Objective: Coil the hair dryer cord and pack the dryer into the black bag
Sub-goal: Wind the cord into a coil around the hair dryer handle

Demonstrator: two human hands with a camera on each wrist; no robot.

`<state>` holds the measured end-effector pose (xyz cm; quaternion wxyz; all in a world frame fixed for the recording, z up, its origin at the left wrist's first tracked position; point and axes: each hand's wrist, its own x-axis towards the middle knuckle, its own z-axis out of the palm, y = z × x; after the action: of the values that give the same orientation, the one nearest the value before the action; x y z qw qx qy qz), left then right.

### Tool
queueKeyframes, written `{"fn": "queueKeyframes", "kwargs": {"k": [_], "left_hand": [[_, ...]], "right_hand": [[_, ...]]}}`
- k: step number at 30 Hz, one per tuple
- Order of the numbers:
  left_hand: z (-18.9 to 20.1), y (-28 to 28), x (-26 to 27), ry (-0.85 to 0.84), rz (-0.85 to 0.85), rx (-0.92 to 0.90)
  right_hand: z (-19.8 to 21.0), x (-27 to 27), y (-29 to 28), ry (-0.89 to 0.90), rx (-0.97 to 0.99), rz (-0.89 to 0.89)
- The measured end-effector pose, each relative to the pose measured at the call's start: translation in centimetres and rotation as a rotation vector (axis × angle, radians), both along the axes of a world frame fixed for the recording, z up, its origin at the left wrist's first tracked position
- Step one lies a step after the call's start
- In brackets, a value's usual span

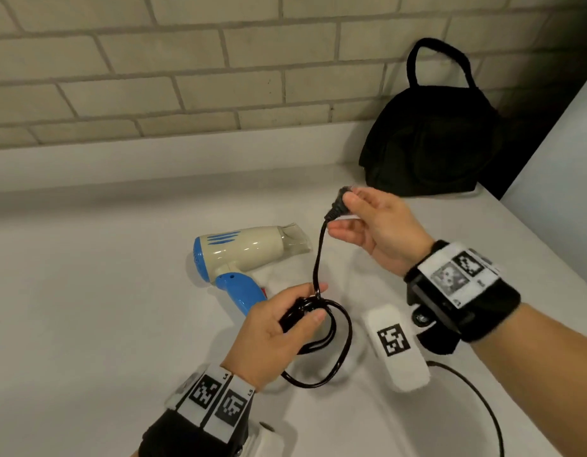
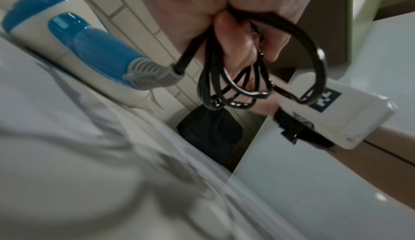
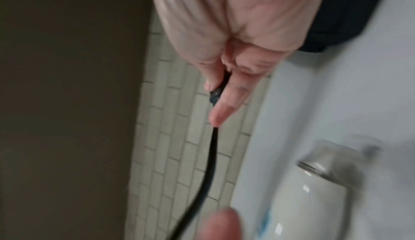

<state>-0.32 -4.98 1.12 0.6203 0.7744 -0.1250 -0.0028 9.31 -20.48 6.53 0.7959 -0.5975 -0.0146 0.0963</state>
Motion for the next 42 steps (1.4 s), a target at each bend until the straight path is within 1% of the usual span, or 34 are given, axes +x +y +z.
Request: {"fn": "queueKeyframes", "kwargs": {"k": [3,5,7,9,12,14,17,21,24,25,28,31,34,36,40,42], "left_hand": [[0.1,0.4,-0.1,-0.055,0.028,0.016],[0.1,0.5,-0.3,-0.045,0.045,-0.047],[0.2,0.5,-0.3,0.004,0.052,-0.118],[0.4,0.4,-0.3,0.025,0.065,-0.150],[0.3,0.5,0.1,0.067,0.074,-0.266],[0.2,0.6,0.3,0.111,0.069,-0.349],[0.2,0.4,0.3,0.122,0.069,-0.384],[-0.1,0.5,0.6,0.136,0.147,-0.358],[-0.2,0.6,0.6,0.162,0.169,-0.278],[-0.2,0.6,0.6,0.181,0.163,-0.264],[0.4,0.5,0.7,0.251,0.166,-0.282],[0.2,0.9,1.4,0.291,0.246,-0.319],[-0.1,1.2,1.9,0.273,0.342,-0.269],[0.1,1.0,1.9,0.248,0.367,-0.254],[0.1,0.5,1.6,0.186,0.397,-0.245],[-0.5,0.2,1.4,0.113,0.411,-0.187]], "right_hand": [[-3.5,0.2,0.8,0.287,0.006,0.100],[-5.3,-0.2,1.4,0.412,0.023,0.160],[-7.0,-0.6,2.0,0.463,0.027,0.221],[-8.3,-1.2,2.5,0.491,0.002,0.322],[-9.6,-2.3,2.9,0.521,0.077,0.470],[-10.0,-2.9,3.2,0.508,0.129,0.510],[-9.9,-3.3,3.8,0.507,0.120,0.550],[-9.5,-3.0,3.8,0.463,0.110,0.558],[-8.8,-3.5,4.1,0.408,0.095,0.592],[-8.8,-3.5,4.2,0.371,0.072,0.593],[-8.7,-3.8,4.0,0.262,-0.006,0.513],[-9.1,-4.0,3.4,0.084,-0.109,0.501],[-8.9,-4.3,2.7,-0.033,-0.178,0.550],[-8.9,-4.4,2.4,-0.092,-0.201,0.580],[-8.3,-4.9,1.9,-0.041,-0.229,0.628],[-7.9,-5.3,2.3,-0.028,-0.295,0.592]]}}
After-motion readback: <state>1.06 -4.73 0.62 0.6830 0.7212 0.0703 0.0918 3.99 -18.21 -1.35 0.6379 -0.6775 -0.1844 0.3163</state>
